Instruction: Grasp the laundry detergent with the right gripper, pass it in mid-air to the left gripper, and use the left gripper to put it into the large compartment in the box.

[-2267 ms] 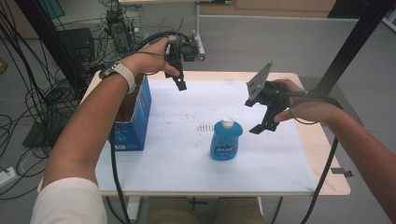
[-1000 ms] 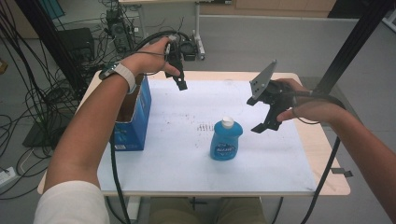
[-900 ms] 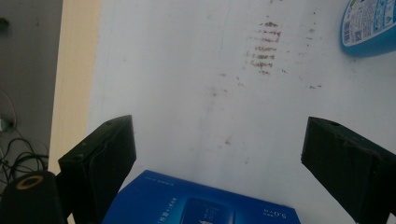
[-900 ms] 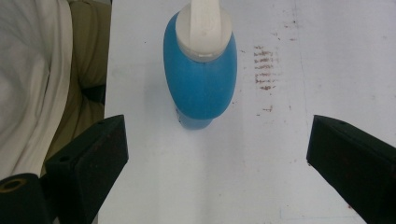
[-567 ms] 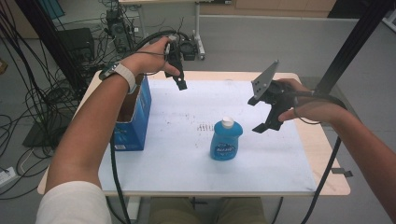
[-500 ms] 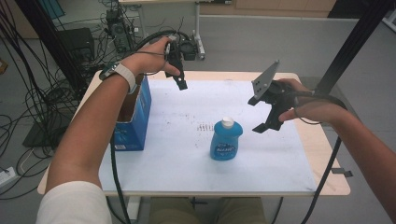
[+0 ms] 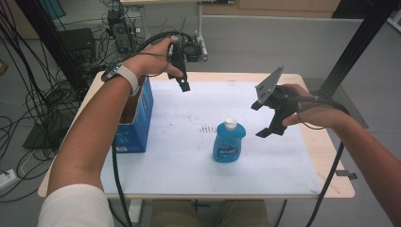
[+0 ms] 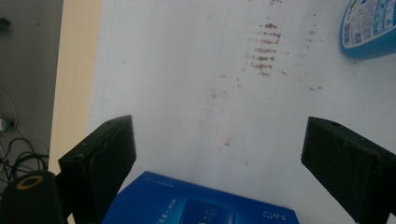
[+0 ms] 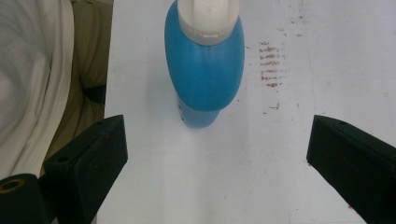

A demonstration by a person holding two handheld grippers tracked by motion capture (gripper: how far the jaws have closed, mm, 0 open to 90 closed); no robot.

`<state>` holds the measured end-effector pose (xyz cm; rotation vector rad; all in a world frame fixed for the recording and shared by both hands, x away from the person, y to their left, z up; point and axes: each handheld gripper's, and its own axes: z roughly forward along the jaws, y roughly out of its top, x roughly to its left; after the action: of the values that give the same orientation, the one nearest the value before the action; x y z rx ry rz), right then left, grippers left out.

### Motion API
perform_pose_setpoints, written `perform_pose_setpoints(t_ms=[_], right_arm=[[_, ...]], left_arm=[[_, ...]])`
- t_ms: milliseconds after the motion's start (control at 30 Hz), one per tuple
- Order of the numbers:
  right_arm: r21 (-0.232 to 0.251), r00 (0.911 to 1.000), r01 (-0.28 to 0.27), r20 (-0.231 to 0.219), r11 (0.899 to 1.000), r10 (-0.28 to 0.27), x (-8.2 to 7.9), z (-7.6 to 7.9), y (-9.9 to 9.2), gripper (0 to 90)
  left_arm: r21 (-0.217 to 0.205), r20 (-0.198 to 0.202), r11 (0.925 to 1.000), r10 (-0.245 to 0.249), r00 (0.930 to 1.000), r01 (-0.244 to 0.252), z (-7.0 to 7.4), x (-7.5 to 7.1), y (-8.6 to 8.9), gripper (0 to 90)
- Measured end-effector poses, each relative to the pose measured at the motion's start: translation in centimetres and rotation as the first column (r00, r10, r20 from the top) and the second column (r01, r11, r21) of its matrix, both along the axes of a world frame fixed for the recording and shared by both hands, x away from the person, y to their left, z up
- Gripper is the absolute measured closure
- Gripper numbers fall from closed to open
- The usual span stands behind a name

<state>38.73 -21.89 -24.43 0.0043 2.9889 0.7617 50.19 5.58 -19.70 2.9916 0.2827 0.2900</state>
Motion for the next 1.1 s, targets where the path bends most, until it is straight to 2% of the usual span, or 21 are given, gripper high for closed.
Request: perform_pose_setpoints(t_ms=[1100], right_arm=[[0.054, 0.9995, 0.0, -0.033, 0.999, 0.002, 0.3, -3.1, -1.0, 4.9]], left_arm=[[0.012, 0.001, 0.9999, 0.0, 1.0, 0.0, -0.3, 0.0, -0.3, 10.6]])
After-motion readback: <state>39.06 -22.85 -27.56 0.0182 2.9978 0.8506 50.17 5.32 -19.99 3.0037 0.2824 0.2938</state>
